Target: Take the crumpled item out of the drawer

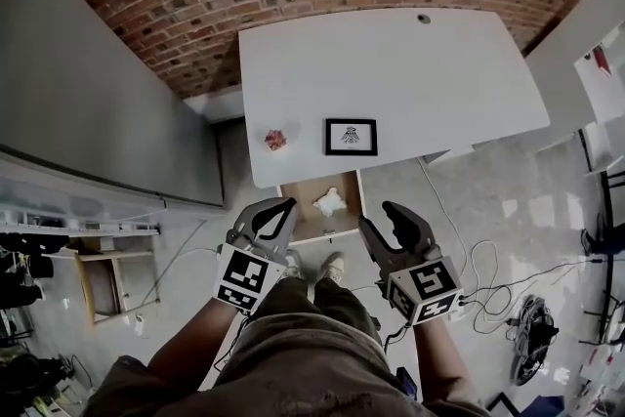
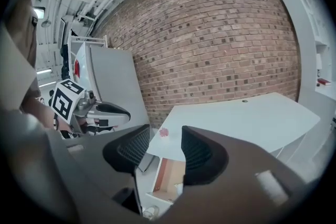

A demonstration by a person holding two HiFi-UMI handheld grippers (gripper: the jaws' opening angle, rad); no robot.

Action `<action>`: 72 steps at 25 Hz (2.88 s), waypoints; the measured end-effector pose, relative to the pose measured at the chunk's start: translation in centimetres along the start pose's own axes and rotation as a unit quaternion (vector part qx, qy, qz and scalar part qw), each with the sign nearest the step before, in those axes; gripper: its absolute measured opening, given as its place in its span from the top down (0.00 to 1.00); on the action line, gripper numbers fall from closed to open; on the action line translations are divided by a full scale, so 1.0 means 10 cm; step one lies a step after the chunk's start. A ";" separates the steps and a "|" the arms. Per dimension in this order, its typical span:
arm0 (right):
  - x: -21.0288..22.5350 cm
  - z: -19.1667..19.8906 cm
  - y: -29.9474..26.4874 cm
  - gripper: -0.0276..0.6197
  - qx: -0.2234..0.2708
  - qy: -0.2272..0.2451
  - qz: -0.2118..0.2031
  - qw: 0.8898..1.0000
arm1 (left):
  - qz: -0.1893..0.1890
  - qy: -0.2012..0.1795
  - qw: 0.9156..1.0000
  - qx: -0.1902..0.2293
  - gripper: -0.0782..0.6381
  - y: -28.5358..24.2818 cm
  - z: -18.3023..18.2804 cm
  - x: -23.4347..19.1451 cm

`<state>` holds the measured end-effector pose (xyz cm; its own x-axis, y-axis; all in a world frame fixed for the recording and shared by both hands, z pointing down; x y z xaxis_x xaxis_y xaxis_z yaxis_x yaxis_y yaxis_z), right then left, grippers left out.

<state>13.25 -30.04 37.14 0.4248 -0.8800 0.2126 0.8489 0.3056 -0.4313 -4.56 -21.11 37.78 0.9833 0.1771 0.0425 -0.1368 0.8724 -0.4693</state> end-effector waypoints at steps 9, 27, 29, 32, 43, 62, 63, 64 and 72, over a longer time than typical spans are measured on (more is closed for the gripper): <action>-0.17 0.11 -0.39 0.62 -0.031 -0.004 -0.010 0.999 | -0.003 0.019 1.000 -0.008 0.89 -0.02 0.19 -0.28; 0.30 1.62 -1.76 0.62 -0.199 -0.021 -0.001 0.980 | 0.006 0.037 0.995 -0.090 0.89 -0.72 1.32 -0.64; 0.37 1.86 -1.92 0.62 -0.222 -0.017 -0.002 0.975 | 0.007 0.009 0.994 -0.104 0.89 -0.83 1.47 -0.61; 0.48 2.20 -2.17 0.61 -0.254 0.000 -0.009 0.967 | 0.022 -0.026 0.993 -0.114 0.89 -1.00 1.69 -0.52; 0.68 3.32 -2.84 0.61 -0.317 -0.013 -0.013 0.948 | 0.038 0.034 0.991 -0.127 0.89 -1.51 2.61 -0.40; 0.81 4.27 -3.60 0.57 -0.452 0.103 -0.042 0.885 | 0.026 0.072 0.986 -0.147 0.89 -1.71 3.50 -0.42; 0.82 4.27 -3.61 0.59 -0.454 0.108 -0.039 0.884 | 0.025 0.074 0.986 -0.146 0.89 -1.71 3.52 -0.43; 0.82 4.28 -3.63 0.60 -0.455 0.115 -0.036 0.882 | 0.025 0.075 0.986 -0.146 0.89 -1.71 3.54 -0.44; 0.81 4.35 -3.62 0.83 -0.457 0.173 -0.015 0.872 | 0.024 0.078 0.985 -0.150 0.89 -1.67 3.59 -0.46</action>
<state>-0.36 -32.42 92.62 0.1521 -0.9880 0.0262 0.1860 0.0026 -0.9825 -11.11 -20.09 77.07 0.9862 0.1216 -0.1120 -0.1651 0.6871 -0.7076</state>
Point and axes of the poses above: the fingertips, and each gripper's own axes: y backward along the fingers, x to its right, z out of its underside, the point moved 6 cm from there along y, backward along the fingers
